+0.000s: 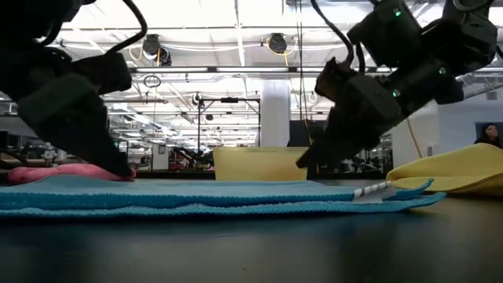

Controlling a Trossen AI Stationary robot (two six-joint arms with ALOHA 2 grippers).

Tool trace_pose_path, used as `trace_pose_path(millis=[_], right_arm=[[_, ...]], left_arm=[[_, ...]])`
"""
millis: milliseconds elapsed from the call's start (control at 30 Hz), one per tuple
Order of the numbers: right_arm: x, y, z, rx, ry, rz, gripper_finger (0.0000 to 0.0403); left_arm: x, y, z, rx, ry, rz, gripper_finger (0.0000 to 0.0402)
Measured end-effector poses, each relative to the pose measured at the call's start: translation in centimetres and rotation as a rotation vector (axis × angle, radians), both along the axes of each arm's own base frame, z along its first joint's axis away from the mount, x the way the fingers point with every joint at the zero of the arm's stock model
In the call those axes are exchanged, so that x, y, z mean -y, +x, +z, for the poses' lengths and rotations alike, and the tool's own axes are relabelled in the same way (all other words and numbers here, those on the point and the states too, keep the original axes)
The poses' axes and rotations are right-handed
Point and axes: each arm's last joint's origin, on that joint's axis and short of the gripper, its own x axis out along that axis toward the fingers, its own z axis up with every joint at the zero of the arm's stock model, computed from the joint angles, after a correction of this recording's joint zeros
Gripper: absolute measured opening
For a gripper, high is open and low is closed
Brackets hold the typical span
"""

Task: Fold microfiber towels
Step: Fold the blue towel

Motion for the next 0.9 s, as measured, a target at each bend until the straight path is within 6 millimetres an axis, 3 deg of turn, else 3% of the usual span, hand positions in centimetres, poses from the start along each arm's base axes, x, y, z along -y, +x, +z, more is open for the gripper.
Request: trace_pose_path(millis=[167,300,433,567,733,900], right_arm=[[-0.2,0.1,-1.9,-0.057,0.032,0.054,0.0000],[1.0,0.4,-2.4,-0.058,-0.019,0.029,0.0000],[3.4,0.5,-1.5,-0.044,-0.147,-0.072,0.0000],[4.7,0.6,0.6,0.028,-0.249,-0.139,0.0000],[2.5,0.5,2.8,0.131,-0.205,0.027,0.0000],[-1.2,0.0,2.2,0.119,-0.087,0.238,0.0000]], left_arm=[[-0.3,-0.7,-0.6,-0.087,-0.004,0.031,0.0163],[0.1,-1.2,-0.7,-0.103,-0.058,0.064,0.0163],[1.4,-1.8,-0.6,-0.069,-0.118,0.070,0.0163],[3.3,-1.9,-0.1,0.036,-0.191,0.026,0.0163],[4.5,-1.6,0.8,0.191,-0.083,-0.056,0.0163],[4.4,-1.0,0.9,0.210,0.009,-0.124,0.0163]])
